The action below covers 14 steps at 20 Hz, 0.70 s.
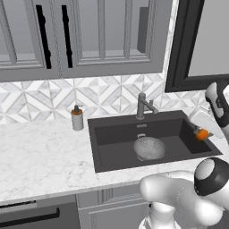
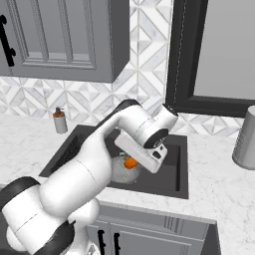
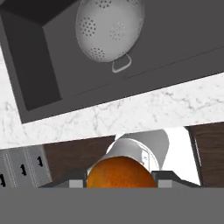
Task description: Put the colander in the sink, put the tangerine in the colander, and turn on the sink faucet and pour water over the colander.
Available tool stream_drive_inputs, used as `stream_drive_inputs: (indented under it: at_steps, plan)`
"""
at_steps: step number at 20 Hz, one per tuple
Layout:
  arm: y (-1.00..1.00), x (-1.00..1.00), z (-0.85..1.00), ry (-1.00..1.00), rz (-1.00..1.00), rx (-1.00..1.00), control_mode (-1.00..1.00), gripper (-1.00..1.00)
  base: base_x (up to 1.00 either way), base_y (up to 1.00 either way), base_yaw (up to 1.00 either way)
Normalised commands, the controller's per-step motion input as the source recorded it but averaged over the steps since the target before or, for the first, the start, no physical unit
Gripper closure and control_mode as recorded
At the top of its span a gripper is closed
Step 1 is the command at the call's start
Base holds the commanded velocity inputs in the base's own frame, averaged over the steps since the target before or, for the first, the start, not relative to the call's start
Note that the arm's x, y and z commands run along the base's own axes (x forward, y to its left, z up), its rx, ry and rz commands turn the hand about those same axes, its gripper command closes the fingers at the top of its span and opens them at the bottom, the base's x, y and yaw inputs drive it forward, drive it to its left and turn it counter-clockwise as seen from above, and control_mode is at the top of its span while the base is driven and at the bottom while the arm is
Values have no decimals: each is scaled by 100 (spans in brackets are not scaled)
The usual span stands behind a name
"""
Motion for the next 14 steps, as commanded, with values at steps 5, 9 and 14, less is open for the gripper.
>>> stream_drive_inputs:
  at_steps: [5, 9, 14]
  plan:
    - [4, 46, -34, 0, 15, 16, -100, 100, 0, 0, 0]
    - [7, 43, -25, 0, 14, 16, -100, 100, 0, 0, 0]
    - [6, 24, -31, 0, 15, 15, -100, 100, 0, 0, 0]
